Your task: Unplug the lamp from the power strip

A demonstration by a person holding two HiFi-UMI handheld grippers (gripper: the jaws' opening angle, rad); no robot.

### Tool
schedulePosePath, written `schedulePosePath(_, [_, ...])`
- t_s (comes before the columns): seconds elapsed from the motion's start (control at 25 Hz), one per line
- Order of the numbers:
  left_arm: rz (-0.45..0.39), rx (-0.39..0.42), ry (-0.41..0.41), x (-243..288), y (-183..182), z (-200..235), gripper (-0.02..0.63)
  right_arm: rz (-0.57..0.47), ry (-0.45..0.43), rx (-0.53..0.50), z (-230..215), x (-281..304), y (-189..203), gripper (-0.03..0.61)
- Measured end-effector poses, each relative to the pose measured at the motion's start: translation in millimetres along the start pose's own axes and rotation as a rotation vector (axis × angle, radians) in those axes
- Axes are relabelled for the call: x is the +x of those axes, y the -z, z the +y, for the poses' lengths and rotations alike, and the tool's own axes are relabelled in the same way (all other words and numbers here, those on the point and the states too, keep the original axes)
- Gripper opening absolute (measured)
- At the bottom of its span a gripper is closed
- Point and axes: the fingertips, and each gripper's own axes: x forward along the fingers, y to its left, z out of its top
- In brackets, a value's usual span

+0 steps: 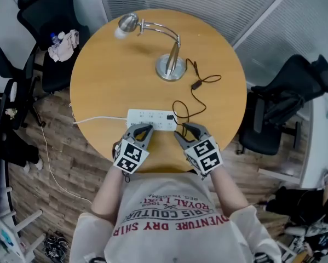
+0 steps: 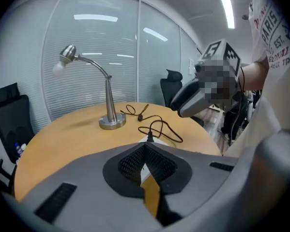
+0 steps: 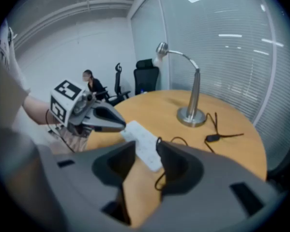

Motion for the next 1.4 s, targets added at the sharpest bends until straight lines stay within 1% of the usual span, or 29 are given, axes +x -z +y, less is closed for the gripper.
schedulePosePath(0.08, [0.066, 0.051, 0.045, 18, 16, -1, 0.028, 0.065, -0.015, -0.042, -2, 14, 7, 0.179])
schedulePosePath(0.16, [0.119, 0.120, 0.097, 35, 27, -1, 0.028, 0.120, -0.012, -0.101, -7, 27, 10, 0.179])
schedulePosePath(0.28, [0.186, 0.211, 0.183, 54, 41, -4, 0.028, 0.174, -0.018, -0.163, -13, 46, 13, 0.179])
schedulePosePath(0.44, [0.221, 0.255, 0.222, 71, 47, -4, 0.028, 0.260, -0.052, -0.220, -17, 68, 21, 0.179])
schedulePosePath(0.56, [0.235, 0.259, 0.240, 79, 51, -7, 0.028, 0.341, -0.065, -0.284, -21, 81, 31, 0.179])
schedulePosePath(0.72, [0.233, 0.227, 0.263, 83, 52, -5, 0.028, 0.407, -0.080, -0.371, -26, 96, 34, 0.175])
schedulePosePath(0.88, [0.255, 0.178, 0.297, 83, 52, -6, 0.028, 0.475, -0.125, -0.450, -27, 108, 43, 0.144])
schedulePosePath(0.92, [0.262, 0.167, 0.306, 83, 52, -6, 0.028, 0.492, -0.130, -0.474, -27, 111, 46, 0.133])
schedulePosePath(1.0, [0.267, 0.160, 0.314, 84, 52, -6, 0.028, 0.511, -0.122, -0.530, -31, 114, 48, 0.089])
schedulePosePath(1.04, [0.267, 0.161, 0.313, 84, 52, -6, 0.028, 0.516, -0.120, -0.553, -32, 114, 48, 0.087])
schedulePosePath(1.16, [0.266, 0.167, 0.311, 83, 52, -6, 0.028, 0.533, -0.134, -0.573, -30, 113, 49, 0.081])
schedulePosePath(1.28, [0.274, 0.169, 0.337, 82, 53, -7, 0.028, 0.565, -0.150, -0.602, -29, 111, 51, 0.077])
schedulePosePath(1.4, [0.278, 0.178, 0.360, 81, 54, -10, 0.028, 0.577, -0.161, -0.608, -26, 109, 53, 0.074])
